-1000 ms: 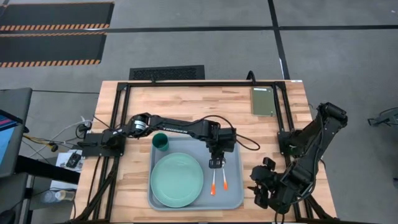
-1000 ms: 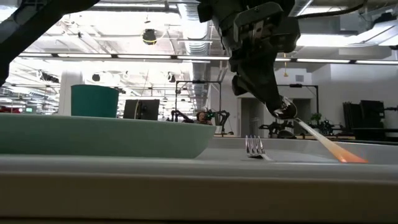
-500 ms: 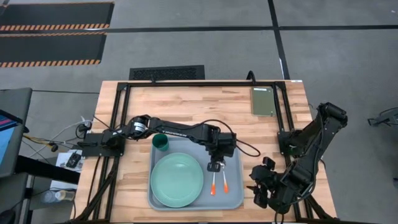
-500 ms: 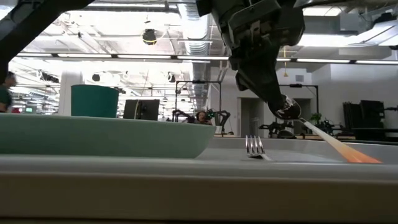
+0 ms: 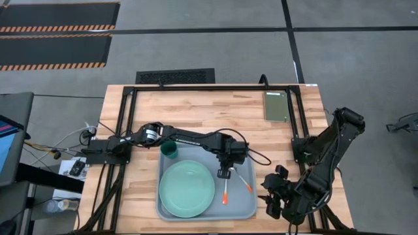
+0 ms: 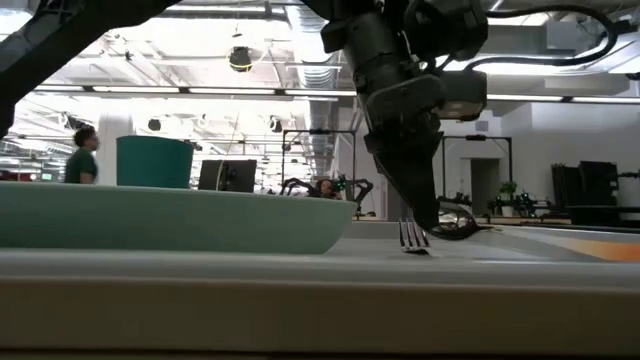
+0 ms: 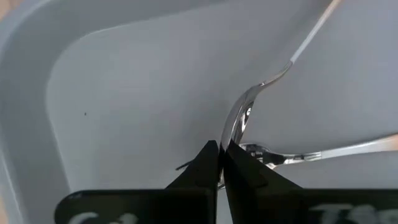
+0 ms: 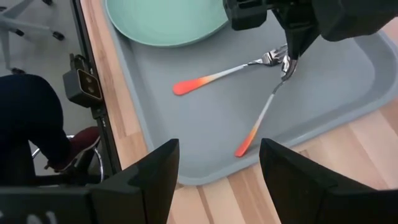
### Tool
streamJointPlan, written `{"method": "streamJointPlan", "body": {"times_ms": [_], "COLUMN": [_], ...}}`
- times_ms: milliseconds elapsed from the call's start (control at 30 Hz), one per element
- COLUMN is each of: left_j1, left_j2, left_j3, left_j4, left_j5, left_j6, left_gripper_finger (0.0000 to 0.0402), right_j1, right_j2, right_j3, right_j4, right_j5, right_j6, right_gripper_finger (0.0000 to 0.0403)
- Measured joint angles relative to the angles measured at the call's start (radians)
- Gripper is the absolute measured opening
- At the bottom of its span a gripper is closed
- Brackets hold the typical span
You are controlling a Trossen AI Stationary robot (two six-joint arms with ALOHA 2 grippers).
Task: Pick and place plate/cup/fork/spoon on tray
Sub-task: Put the orange spoon to the right side of the blue plate on the blue serving tray
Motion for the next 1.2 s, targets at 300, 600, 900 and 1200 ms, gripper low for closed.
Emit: {"method": "streamJointPlan", "body": {"times_ms": [300,600,900,1200], "left_j1": [0.0,-0.007,-0.013,-0.015], "left_j2": [0.0,-0.001,-0.001,-0.04], "left_j3": [0.002,0.052,0.076,0.076], "left_j4": [0.0,0.014,0.027,0.006], "left_j5": [0.003,-0.04,-0.075,-0.038], "left_j6": [-0.004,0.021,0.041,-0.116], "left_gripper_finger": [0.0,0.0003,0.0111,0.0192], "right_j1": [0.0,0.0,0.0,-0.016], "right_j2": [0.0,0.0,0.0,0.015], "right_j3": [0.0,0.0,0.0,0.0], "right_j4": [0.001,0.004,0.006,-0.063], "right_j5": [0.0,0.0,0.001,0.072], "right_j6": [0.0,0.0,0.008,0.052], "right_gripper_finger": [0.0249,0.0249,0.0249,0.0249]}}
